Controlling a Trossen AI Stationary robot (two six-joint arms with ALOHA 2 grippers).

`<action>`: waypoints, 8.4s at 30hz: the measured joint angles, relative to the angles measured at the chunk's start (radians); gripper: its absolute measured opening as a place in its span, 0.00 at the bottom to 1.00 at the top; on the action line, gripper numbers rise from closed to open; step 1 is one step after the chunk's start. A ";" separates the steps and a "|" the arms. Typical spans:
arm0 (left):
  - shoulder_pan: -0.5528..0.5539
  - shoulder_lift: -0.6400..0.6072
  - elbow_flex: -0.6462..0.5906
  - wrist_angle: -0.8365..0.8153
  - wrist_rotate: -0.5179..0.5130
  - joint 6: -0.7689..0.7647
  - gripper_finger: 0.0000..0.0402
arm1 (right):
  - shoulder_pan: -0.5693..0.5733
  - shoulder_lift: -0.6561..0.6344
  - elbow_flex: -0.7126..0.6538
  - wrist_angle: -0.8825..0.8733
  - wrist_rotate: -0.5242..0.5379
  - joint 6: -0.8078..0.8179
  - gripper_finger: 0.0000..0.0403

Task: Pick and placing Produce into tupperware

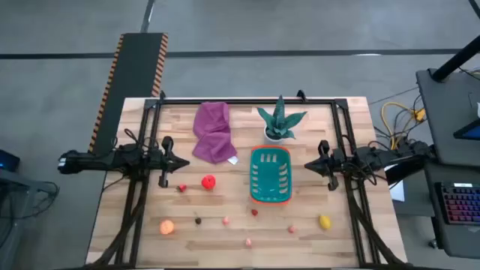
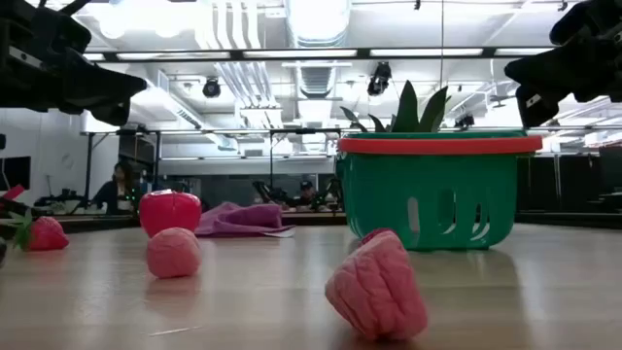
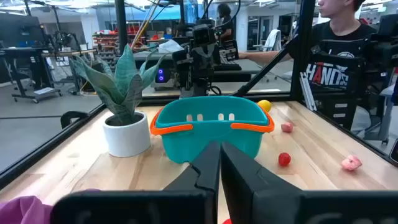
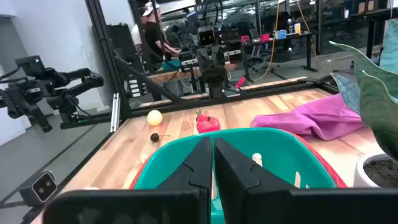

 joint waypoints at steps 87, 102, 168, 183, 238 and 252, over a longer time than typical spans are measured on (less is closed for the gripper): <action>0.000 0.000 0.000 0.000 0.000 0.000 0.00 | 0.000 0.000 0.000 0.000 0.000 0.000 0.02; 0.000 0.000 0.000 0.000 0.000 0.000 0.00 | 0.000 0.000 0.000 0.000 0.000 0.000 0.02; 0.001 0.000 0.000 0.093 -0.076 0.083 0.00 | 0.030 0.217 0.285 0.278 -0.230 -0.071 0.63; 0.001 0.000 0.000 0.167 -0.076 0.085 0.00 | 0.116 0.830 1.009 -0.631 -0.222 0.170 0.72; 0.001 0.010 0.000 0.284 -0.076 0.166 0.00 | 0.724 1.660 1.446 -1.598 -0.114 1.438 0.92; 0.001 0.010 0.000 0.283 -0.076 0.158 0.00 | 0.724 1.668 1.446 -1.587 -0.103 1.688 0.91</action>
